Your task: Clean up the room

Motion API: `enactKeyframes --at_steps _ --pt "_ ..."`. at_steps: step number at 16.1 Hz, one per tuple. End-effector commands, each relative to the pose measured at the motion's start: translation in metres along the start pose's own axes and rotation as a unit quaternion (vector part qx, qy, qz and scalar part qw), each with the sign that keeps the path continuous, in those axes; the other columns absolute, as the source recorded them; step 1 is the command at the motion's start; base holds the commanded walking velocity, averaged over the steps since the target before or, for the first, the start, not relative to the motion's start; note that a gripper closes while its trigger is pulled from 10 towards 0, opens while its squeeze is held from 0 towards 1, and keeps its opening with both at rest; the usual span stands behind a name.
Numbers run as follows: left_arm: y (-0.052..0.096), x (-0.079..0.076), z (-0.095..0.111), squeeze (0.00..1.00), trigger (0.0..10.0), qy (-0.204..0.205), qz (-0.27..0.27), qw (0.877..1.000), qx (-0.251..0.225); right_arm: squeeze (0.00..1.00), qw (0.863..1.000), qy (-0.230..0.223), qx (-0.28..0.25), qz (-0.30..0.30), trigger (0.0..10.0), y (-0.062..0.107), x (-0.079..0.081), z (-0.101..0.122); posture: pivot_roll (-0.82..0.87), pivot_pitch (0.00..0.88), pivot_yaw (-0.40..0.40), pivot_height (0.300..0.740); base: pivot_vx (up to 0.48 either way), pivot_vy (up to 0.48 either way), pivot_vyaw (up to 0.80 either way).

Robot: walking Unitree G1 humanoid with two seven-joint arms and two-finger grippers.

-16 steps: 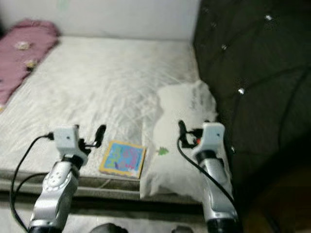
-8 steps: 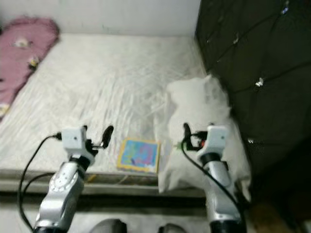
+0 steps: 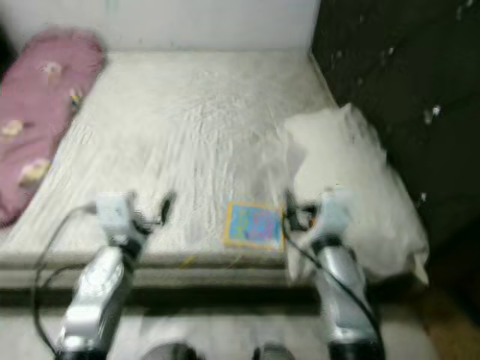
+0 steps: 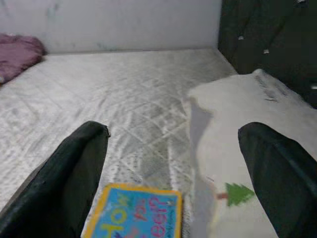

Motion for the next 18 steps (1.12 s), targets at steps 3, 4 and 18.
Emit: enactKeyframes --at_steps 3,4,18 --pt "0.0009 0.0093 0.0058 0.00 10.0 -0.013 0.007 1.000 -0.013 0.00 1.000 -0.002 -0.008 0.013 10.0 -0.0032 0.0095 0.0045 -0.03 0.038 0.012 0.740 0.000 0.160 0.00" --pt "0.0014 0.0066 0.0066 0.00 10.0 -0.012 -0.005 1.000 -0.015 0.00 1.000 -0.001 -0.007 0.014 10.0 -0.0029 0.0097 0.0040 -0.03 0.037 0.012 0.740 0.000 0.000 0.00" --pt "0.0034 0.0035 0.0077 0.00 10.0 -0.011 -0.016 1.000 -0.021 0.00 1.000 0.002 -0.007 0.017 10.0 -0.0033 0.0102 0.0045 -0.03 0.040 0.010 0.740 0.269 0.000 0.00"
Point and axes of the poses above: a point about 5 cm out from each wrist's last joint towards the gripper, its own y axis pointing back from the gripper into the wrist, its own z axis along the axis of the wrist's last joint, x = y × z, the point moved 6 cm from there along -y, pointing out of the wrist towards the gripper, and after that the axes turned 5 degrees about -y, right-handed, at the moved point
